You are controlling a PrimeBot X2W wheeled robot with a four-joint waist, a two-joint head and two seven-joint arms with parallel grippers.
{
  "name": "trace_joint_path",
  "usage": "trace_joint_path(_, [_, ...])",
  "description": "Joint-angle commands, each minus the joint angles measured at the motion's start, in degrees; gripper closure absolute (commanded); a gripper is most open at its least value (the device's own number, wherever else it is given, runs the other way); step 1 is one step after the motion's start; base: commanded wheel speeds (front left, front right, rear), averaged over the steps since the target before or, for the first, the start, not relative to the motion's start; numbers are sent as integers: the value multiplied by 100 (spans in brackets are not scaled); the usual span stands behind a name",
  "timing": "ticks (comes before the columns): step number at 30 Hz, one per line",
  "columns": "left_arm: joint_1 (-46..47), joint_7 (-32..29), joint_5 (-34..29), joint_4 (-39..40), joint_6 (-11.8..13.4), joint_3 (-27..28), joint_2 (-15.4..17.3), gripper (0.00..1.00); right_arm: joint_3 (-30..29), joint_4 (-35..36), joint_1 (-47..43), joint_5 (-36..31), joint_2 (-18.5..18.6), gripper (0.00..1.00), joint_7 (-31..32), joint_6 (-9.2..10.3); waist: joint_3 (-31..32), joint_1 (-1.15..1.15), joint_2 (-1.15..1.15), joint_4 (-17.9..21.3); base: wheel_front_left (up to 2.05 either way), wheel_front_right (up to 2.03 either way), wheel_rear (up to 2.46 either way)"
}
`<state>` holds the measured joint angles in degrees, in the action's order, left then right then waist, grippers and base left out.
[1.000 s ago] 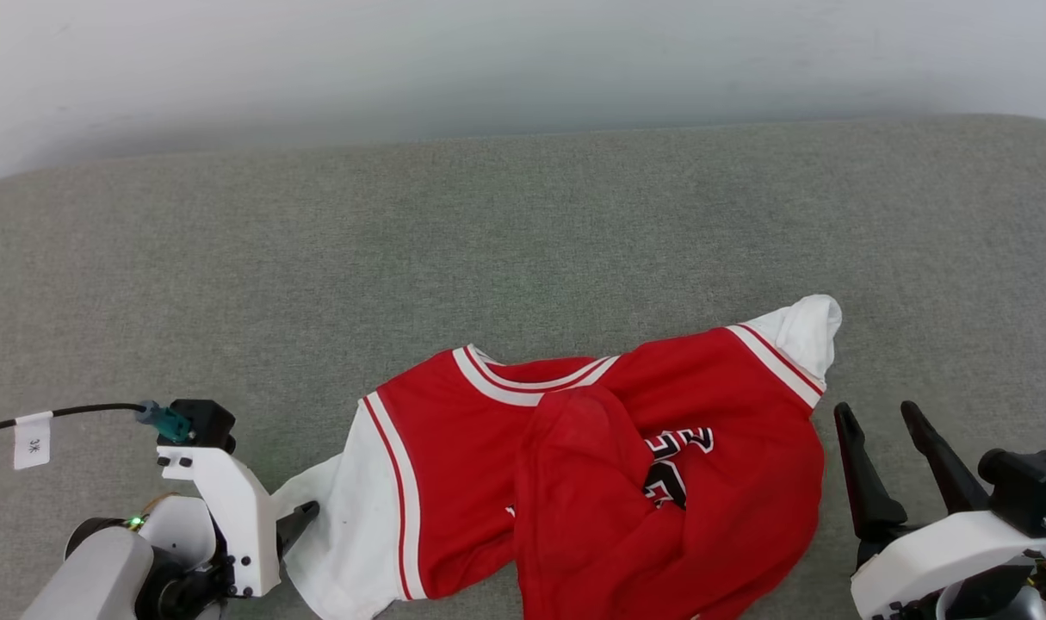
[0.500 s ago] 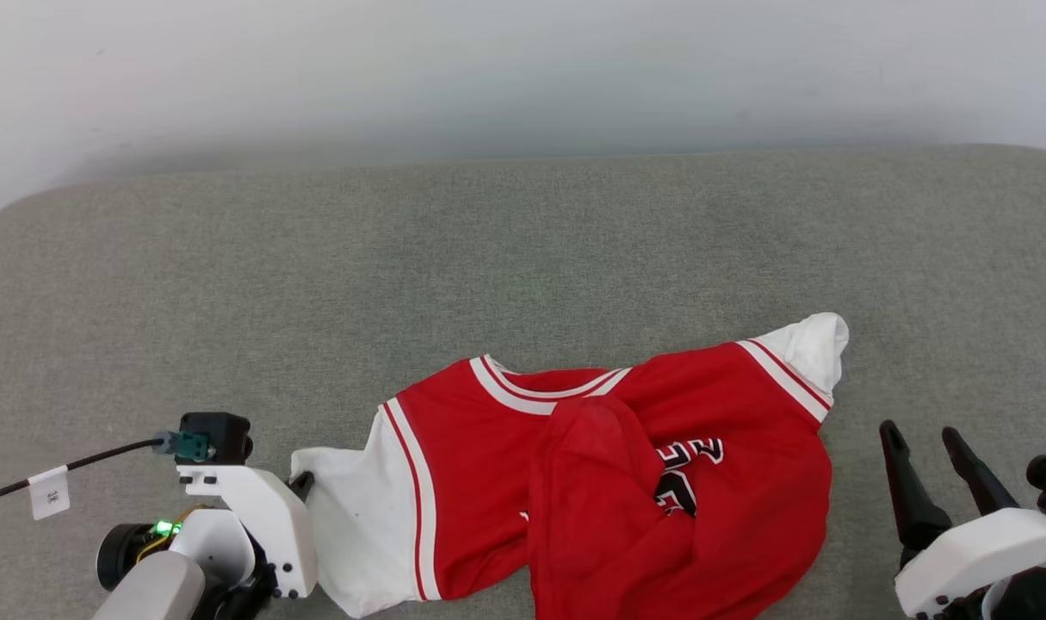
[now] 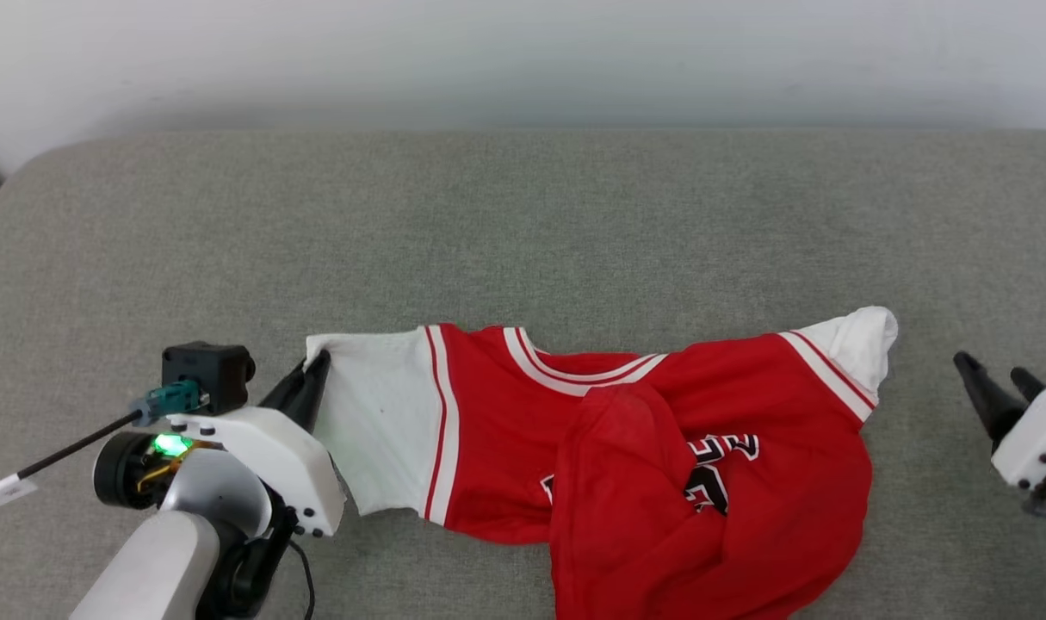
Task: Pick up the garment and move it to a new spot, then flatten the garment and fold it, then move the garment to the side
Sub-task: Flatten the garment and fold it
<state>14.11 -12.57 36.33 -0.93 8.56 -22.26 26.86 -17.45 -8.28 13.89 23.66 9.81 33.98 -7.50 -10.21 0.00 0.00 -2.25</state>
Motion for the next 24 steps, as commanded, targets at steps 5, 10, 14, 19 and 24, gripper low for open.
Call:
trace_joint_path(5, [263, 60, -158, 427, 59, -46, -14, 100, -29, -327, 793, -156, 172, 0, 915, 1, -544, 0, 0, -265, 0, 0, 0])
trace_joint_path(10, [481, 112, -261, 628, 56, -99, -74, 100, 37, -571, 1342, -357, 155, 0, 1586, 2, -888, 0, 0, -408, 0, 0, 0])
trace_joint_path(14, [576, 147, -293, 661, 21, -160, -118, 100, 44, -934, 1615, -418, 126, 0, 1998, 1, -1043, 0, 0, -478, 0, 0, 0])
trace_joint_path(19, [579, 171, -269, 589, 17, -188, -135, 100, 146, -1426, 1541, -457, -23, 62, 2575, 1, -1109, 0, 0, -517, 0, 0, 0])
trace_joint_path(24, [583, 187, -243, 505, -8, -200, -134, 100, 222, -1564, 1576, -338, 10, 100, 2691, 1, -1080, 0, 0, -528, 0, 0, 0])
